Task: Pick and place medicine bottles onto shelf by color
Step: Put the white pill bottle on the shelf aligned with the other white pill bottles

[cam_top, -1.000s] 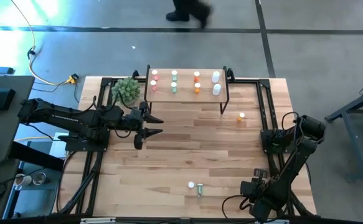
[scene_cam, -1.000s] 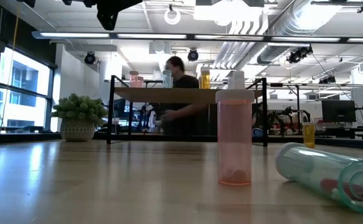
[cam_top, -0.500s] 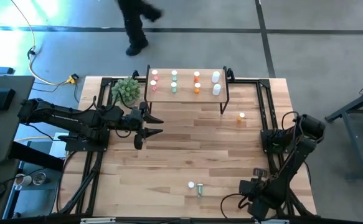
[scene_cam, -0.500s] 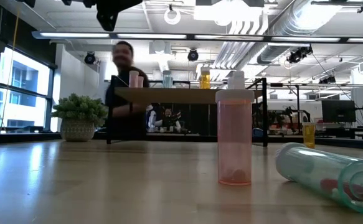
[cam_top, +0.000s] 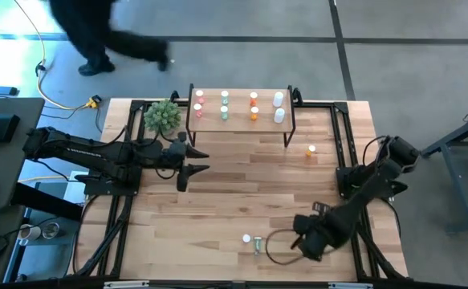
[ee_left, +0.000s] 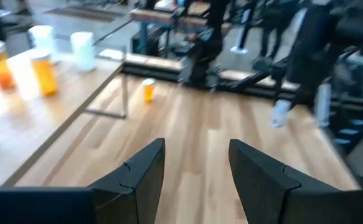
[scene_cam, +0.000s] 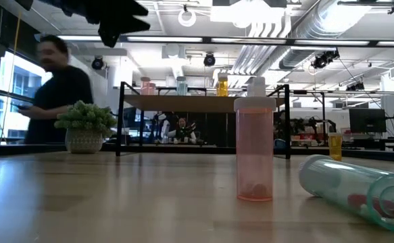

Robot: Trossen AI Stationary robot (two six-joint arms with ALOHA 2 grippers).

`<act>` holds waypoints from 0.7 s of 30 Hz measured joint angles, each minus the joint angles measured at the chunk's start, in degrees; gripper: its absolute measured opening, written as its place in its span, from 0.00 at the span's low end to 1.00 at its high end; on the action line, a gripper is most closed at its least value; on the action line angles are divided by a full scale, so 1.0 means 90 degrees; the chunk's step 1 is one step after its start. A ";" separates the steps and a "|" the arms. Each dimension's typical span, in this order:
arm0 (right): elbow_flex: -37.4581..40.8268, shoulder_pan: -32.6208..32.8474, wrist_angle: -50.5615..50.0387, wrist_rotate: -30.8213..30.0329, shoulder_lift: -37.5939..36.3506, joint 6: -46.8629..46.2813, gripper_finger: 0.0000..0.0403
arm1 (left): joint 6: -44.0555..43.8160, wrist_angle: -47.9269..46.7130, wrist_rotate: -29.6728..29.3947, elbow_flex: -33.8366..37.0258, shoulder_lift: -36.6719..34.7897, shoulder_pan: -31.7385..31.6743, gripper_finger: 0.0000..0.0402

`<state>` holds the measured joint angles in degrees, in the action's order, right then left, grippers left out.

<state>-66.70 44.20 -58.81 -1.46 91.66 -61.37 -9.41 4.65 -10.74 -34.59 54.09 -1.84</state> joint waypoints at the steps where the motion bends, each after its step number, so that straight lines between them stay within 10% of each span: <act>1: 0.0000 -0.0165 0.0000 0.0000 -0.0064 0.0113 0.30 | -0.0002 -0.0091 -0.0102 0.0000 0.0002 -0.0001 0.42; 21: 0.0000 -0.3598 -0.0032 -0.0005 -0.1335 0.2533 0.30 | -0.0272 -0.0812 -0.0331 0.0000 0.0002 -0.0001 0.42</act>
<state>-66.70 11.82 -59.09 -1.50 79.64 -38.58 -11.86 -2.66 -13.72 -34.59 54.11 -1.85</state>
